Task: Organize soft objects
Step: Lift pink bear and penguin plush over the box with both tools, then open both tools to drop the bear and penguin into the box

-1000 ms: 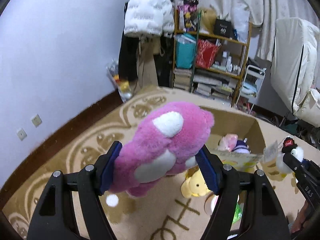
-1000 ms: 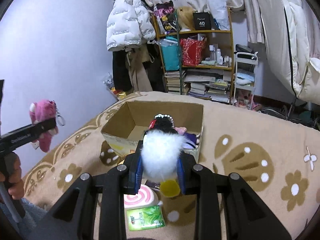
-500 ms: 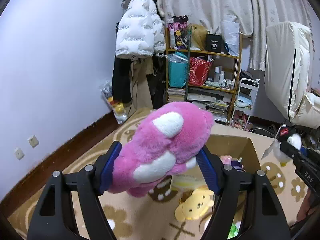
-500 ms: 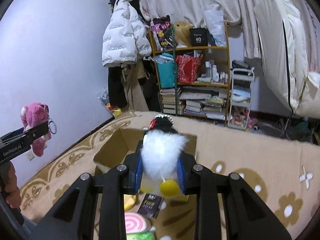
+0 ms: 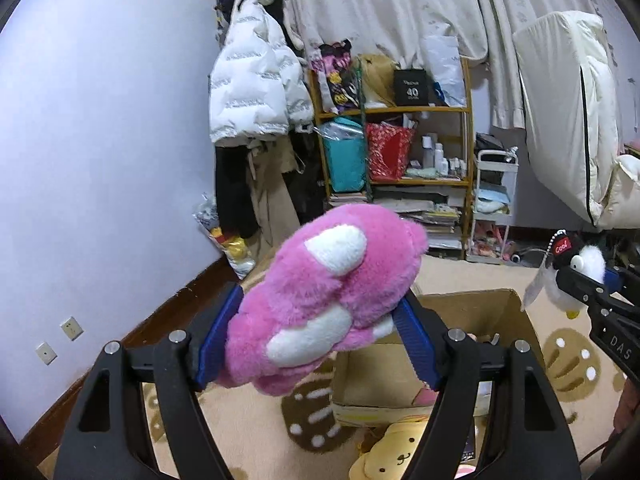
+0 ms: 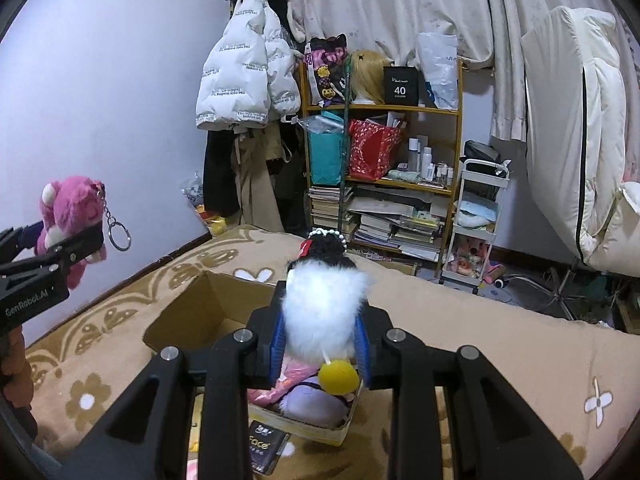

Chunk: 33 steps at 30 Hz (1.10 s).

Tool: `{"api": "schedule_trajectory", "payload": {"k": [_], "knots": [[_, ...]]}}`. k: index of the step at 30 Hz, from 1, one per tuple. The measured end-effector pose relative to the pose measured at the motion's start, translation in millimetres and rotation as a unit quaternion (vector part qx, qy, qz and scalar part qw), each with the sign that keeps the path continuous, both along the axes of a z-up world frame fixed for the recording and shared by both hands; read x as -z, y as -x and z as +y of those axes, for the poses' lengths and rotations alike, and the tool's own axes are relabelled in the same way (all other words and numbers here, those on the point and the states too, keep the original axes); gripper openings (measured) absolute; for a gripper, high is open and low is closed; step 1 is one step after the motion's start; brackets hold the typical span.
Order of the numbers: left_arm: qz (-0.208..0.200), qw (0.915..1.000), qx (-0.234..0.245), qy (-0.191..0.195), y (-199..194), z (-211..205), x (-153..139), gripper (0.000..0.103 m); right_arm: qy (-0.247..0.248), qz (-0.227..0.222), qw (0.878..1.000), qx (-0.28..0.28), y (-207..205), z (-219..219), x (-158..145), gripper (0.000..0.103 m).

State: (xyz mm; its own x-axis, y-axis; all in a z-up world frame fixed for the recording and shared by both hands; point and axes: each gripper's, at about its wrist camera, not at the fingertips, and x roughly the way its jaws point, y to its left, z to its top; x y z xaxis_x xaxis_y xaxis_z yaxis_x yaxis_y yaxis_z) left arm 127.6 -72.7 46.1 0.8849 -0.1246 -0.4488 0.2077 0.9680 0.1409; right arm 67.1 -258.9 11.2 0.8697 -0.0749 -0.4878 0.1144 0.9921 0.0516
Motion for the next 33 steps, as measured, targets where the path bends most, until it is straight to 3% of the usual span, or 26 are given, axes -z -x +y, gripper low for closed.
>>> {"api": "schedule_trajectory", "payload": {"k": [14,25,33], "knots": [[0.062,0.9958,0.057,0.036,-25.3,-22.6,37.2,0.076,-0.036,0.035,0.999,-0.017,-21.6,-8.1,42.6,0.030],[0.125,0.9881,0.088,0.012,-37.3,-45.9,72.6,0.078,-0.072,0.064,0.995,-0.039,-27.0,-12.3,66.9,0.031],[0.139,0.9871,0.079,0.002,-41.4,-46.0,90.1,0.080,-0.079,0.078,0.993,-0.050,-29.0,-10.0,76.0,0.032]]}}
